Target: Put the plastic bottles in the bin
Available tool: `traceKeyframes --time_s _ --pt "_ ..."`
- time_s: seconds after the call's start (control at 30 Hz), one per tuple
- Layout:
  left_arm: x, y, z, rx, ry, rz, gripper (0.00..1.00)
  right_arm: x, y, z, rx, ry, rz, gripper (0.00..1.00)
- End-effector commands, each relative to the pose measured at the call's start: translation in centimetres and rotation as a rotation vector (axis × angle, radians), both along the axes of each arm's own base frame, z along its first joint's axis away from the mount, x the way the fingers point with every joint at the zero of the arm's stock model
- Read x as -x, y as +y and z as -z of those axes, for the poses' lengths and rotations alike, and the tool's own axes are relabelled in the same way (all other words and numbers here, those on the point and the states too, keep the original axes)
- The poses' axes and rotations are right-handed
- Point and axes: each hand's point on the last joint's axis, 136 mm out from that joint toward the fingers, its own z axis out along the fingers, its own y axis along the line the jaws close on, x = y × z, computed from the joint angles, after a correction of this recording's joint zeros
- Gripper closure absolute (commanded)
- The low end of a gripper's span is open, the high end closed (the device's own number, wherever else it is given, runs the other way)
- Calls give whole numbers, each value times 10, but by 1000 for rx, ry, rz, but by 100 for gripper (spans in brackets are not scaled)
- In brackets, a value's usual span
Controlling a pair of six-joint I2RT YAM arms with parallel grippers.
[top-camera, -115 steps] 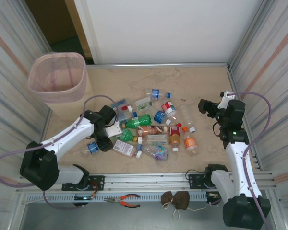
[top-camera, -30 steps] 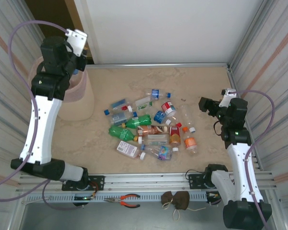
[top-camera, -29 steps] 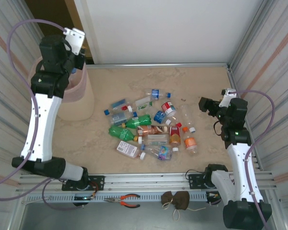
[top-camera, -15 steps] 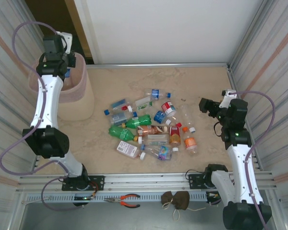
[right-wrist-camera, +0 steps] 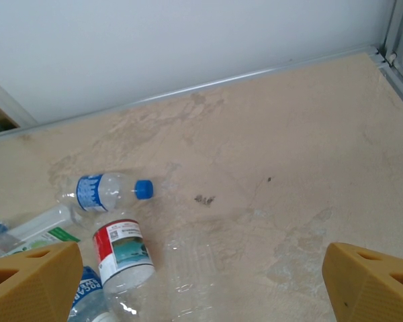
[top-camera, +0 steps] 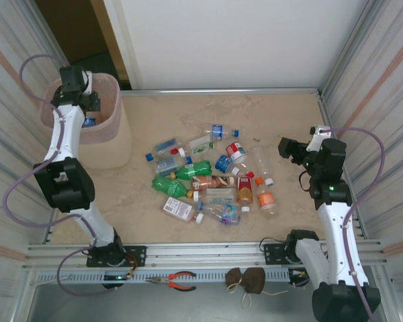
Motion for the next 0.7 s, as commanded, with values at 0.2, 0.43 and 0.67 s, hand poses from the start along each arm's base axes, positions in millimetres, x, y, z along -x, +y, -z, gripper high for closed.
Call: traceKeyframes --time_s 0.2,0.43,0.67 --pt "11 3 70 128 172 -22 90 -3 4 -2 -17 2 -7 9" --pt "13 -8 76 185 178 9 67 -6 9 13 -50 115 -24 10" --pt "17 -14 61 196 146 33 54 -8 23 38 -94 265 -83 14"
